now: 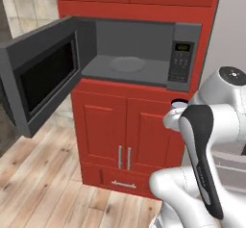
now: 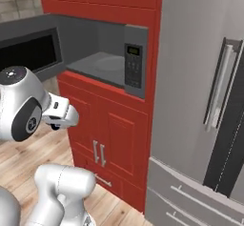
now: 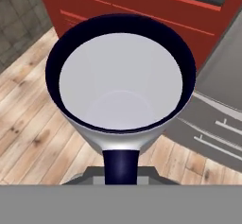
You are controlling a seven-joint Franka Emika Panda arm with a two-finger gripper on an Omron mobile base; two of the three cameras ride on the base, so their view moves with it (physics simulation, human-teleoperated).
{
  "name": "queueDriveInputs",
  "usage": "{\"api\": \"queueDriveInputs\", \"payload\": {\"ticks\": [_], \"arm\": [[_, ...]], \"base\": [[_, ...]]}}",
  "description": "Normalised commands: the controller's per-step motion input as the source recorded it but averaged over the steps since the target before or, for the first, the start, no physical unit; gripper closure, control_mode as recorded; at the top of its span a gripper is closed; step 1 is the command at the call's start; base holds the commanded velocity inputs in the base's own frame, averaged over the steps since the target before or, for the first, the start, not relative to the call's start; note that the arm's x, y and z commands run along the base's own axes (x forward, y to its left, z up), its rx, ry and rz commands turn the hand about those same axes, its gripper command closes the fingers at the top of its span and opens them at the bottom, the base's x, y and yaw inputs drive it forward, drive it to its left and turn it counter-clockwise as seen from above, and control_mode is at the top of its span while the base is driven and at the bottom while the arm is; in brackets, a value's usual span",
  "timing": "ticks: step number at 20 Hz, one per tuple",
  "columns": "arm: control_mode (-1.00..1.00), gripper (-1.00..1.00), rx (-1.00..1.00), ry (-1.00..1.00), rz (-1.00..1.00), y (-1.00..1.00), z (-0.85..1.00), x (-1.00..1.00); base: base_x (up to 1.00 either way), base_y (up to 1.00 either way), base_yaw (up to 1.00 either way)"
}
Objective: Pick the mug from the counter and place it inside the microwave. Then close the microwave.
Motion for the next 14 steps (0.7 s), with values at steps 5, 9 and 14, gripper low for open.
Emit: {"api": "queueDriveInputs", "payload": {"ticks": [5, 9, 14], "arm": [[1.0, 1.0, 0.0, 0.0, 0.0, 0.0, 0.0, 0.0], [1.0, 1.0, 0.0, 0.0, 0.0, 0.0, 0.0, 0.0], [1.0, 1.0, 0.0, 0.0, 0.0, 0.0, 0.0, 0.0]], "base": [[0.19, 0.59, -0.52], [0.18, 0.82, -0.49], [0.03, 0.94, -0.34]]}}
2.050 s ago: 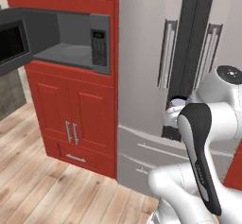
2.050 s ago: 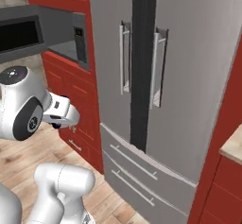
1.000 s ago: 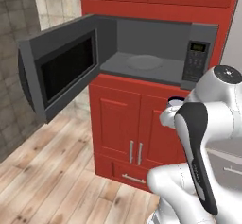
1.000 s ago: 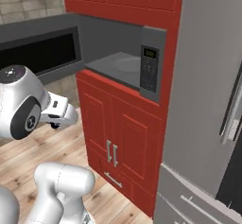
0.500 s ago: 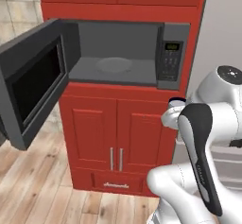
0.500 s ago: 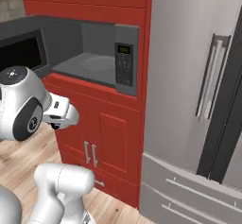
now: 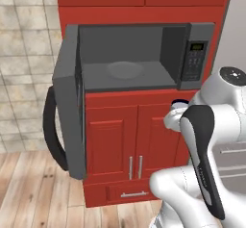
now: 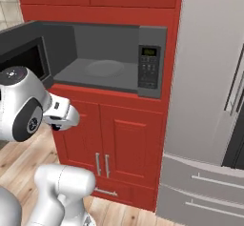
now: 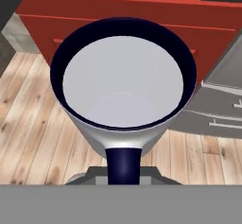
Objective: Pick the mug from the counter and place it inside the microwave. Then close the microwave.
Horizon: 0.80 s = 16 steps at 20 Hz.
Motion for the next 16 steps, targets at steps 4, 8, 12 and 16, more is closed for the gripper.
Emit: {"api": "queueDriveInputs", "payload": {"ticks": [4, 8, 12, 16], "arm": [[1.0, 1.0, 0.0, 0.0, 0.0, 0.0, 0.0, 0.0], [1.0, 1.0, 0.0, 0.0, 0.0, 0.0, 0.0, 0.0], [1.0, 1.0, 0.0, 0.0, 0.0, 0.0, 0.0, 0.0], [1.0, 1.0, 0.0, 0.0, 0.0, 0.0, 0.0, 0.0]], "base": [[0.17, 0.22, -0.1], [0.29, 0.0, 0.0], [0.21, -0.13, 0.0], [0.12, -0.05, 0.0]]}}
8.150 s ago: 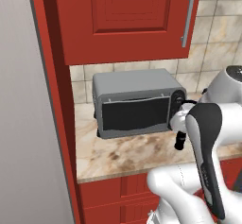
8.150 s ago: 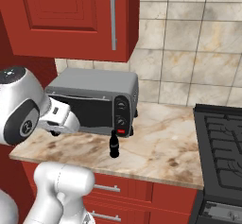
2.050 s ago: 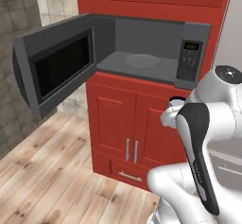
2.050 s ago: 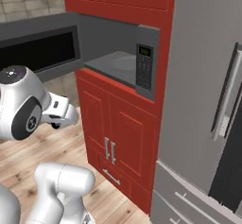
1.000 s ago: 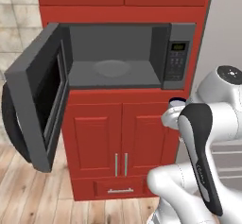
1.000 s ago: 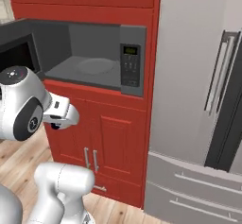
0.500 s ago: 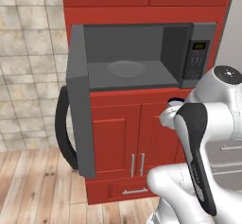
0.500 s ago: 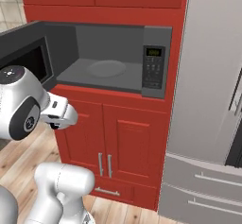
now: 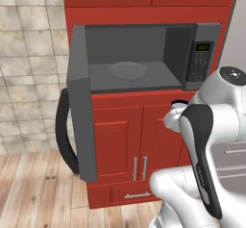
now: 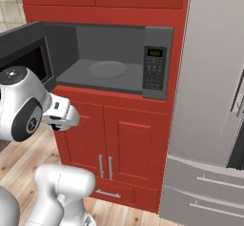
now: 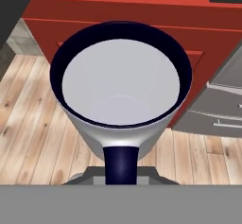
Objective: Pick the mug from the counter and place it inside the microwave. Then close the microwave.
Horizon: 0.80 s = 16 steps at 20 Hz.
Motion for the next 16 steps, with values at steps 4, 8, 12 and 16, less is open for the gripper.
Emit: {"api": "queueDriveInputs", "payload": {"ticks": [4, 8, 12, 16], "arm": [[1.0, 1.0, 0.0, 0.0, 0.0, 0.0, 0.0, 0.0], [1.0, 1.0, 0.0, 0.0, 0.0, 0.0, 0.0, 0.0], [1.0, 1.0, 0.0, 0.0, 0.0, 0.0, 0.0, 0.0], [1.0, 1.0, 0.0, 0.0, 0.0, 0.0, 0.0, 0.0]], "base": [[0.15, 0.05, -0.05], [0.3, 0.25, -0.19], [0.07, 0.21, -0.21], [0.0, 0.04, -0.08]]}}
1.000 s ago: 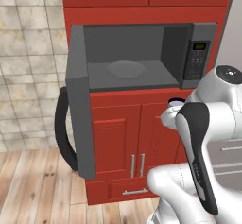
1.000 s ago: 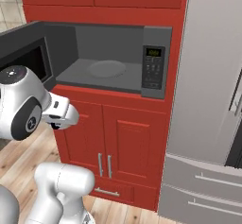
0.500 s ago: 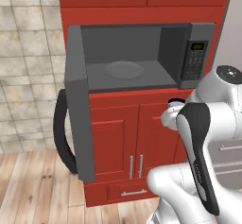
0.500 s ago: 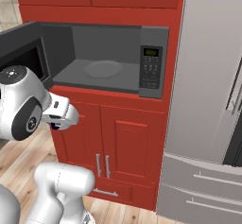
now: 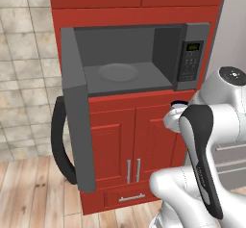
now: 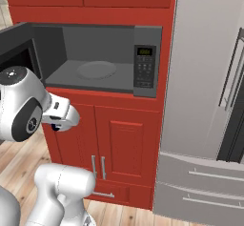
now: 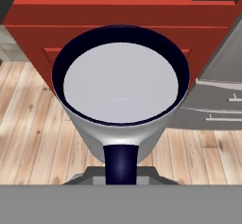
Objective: Pick the mug from the counter and place it inside the microwave. Then close the microwave.
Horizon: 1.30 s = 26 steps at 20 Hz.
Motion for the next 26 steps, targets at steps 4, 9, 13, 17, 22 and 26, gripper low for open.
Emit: {"api": "queueDriveInputs", "payload": {"ticks": [4, 9, 13, 17, 22, 26], "arm": [[1.0, 1.0, 0.0, 0.0, 0.0, 0.0, 0.0, 0.0], [1.0, 1.0, 0.0, 0.0, 0.0, 0.0, 0.0, 0.0], [1.0, 1.0, 0.0, 0.0, 0.0, 0.0, 0.0, 0.0], [1.0, 1.0, 0.0, 0.0, 0.0, 0.0, 0.0, 0.0], [-1.0, 1.0, 0.0, -0.06, 0.0, 0.0, 0.0, -0.03], [-1.0, 1.0, 0.0, -0.07, 0.0, 0.0, 0.0, 0.0]], "base": [[0.0, 0.0, 0.0], [0.0, 0.0, 0.0], [0.0, 0.0, 0.0], [0.0, 0.0, 0.0], [0.0, 0.0, 0.0], [0.0, 0.0, 0.0]]}}
